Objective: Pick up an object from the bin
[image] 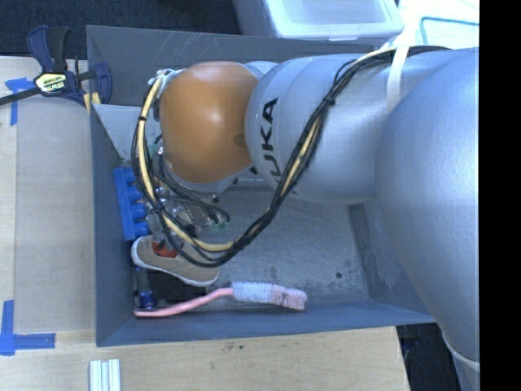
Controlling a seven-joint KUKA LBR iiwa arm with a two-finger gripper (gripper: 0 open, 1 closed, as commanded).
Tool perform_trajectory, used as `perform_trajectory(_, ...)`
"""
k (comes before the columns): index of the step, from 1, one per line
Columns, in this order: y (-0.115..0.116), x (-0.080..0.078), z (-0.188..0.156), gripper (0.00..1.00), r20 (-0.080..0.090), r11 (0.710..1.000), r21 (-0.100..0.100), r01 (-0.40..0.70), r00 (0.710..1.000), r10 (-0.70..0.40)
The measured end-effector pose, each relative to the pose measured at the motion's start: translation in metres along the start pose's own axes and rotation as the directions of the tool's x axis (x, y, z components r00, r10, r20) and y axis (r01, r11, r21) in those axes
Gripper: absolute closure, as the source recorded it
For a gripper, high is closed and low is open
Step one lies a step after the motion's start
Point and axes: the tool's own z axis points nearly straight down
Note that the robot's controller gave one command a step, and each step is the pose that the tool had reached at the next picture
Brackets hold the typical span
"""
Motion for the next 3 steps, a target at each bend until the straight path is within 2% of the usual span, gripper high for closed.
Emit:
perform_trajectory(1, -0.001, 0.000, -0.001, 1.00, 0.001, 1.000, 0.000, -0.002, 1.000, 0.002)
perform_trajectory(2, -0.006, 0.028, 0.004, 1.00, 0.000, 0.941, 0.000, -0.338, 0.941, 0.338)
perform_trajectory(3, -0.011, 0.022, -0.014, 1.00, -0.002, 0.940, 0.001, -0.341, 0.940, 0.341)
